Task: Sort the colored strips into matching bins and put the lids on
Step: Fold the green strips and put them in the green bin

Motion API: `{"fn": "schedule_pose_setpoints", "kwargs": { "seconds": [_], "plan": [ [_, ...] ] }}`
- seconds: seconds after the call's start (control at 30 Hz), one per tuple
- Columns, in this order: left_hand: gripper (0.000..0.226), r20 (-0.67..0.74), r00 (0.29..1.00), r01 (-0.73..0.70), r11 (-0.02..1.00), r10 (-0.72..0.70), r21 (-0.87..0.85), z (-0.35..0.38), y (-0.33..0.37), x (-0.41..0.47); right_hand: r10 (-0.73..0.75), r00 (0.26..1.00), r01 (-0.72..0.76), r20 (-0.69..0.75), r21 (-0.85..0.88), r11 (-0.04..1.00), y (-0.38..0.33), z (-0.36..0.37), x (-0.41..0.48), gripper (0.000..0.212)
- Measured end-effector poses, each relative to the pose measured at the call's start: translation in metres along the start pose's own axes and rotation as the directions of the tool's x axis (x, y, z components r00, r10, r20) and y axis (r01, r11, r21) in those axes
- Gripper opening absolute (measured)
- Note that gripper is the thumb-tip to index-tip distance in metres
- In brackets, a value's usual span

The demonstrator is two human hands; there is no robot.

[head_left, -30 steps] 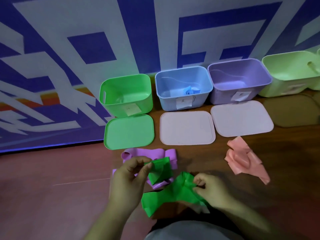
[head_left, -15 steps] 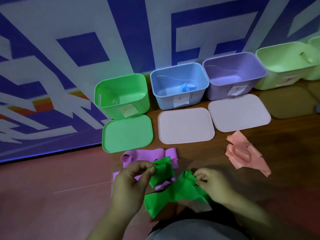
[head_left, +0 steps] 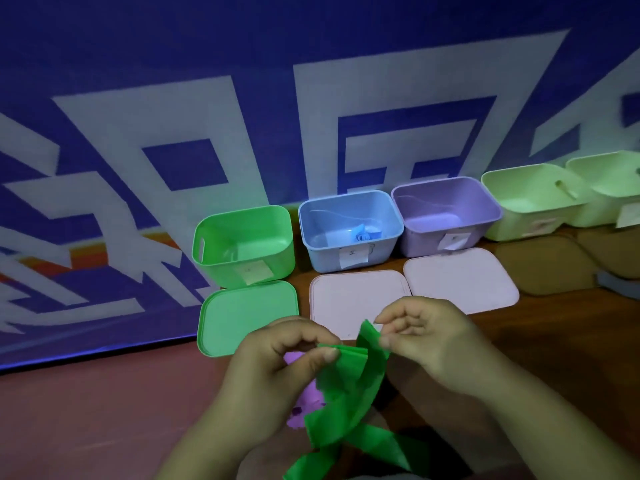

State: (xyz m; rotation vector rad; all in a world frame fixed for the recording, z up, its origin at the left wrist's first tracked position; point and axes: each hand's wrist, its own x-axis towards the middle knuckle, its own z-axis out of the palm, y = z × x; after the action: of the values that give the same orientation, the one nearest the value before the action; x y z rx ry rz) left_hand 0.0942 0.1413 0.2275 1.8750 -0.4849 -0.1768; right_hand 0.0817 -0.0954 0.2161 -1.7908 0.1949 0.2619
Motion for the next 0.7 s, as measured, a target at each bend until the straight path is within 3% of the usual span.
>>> {"fn": "schedule_pose_setpoints", "kwargs": {
  "seconds": [0.23, 0.53, 0.7],
  "plan": [
    [0.017, 0.026, 0.999, -0.032, 0.991, 0.036, -0.13, -0.001, 0.019, 0.013, -0.076, 0.996, 0.082, -0.041, 0.151, 0.985, -0.045, -0.001, -0.01, 0.026],
    [0.019, -0.158, 0.982, -0.129, 0.974, 0.1, -0.185, 0.001, 0.028, 0.018, -0.109, 0.994, 0.102, 0.011, 0.271, 0.957, -0.071, 0.003, -0.019, 0.024],
    [0.023, -0.244, 0.957, -0.187, 0.975, 0.153, -0.123, 0.005, 0.028, 0.018, -0.082, 0.995, 0.058, 0.049, 0.375, 0.925, -0.075, 0.006, -0.022, 0.018]
  ]
}}
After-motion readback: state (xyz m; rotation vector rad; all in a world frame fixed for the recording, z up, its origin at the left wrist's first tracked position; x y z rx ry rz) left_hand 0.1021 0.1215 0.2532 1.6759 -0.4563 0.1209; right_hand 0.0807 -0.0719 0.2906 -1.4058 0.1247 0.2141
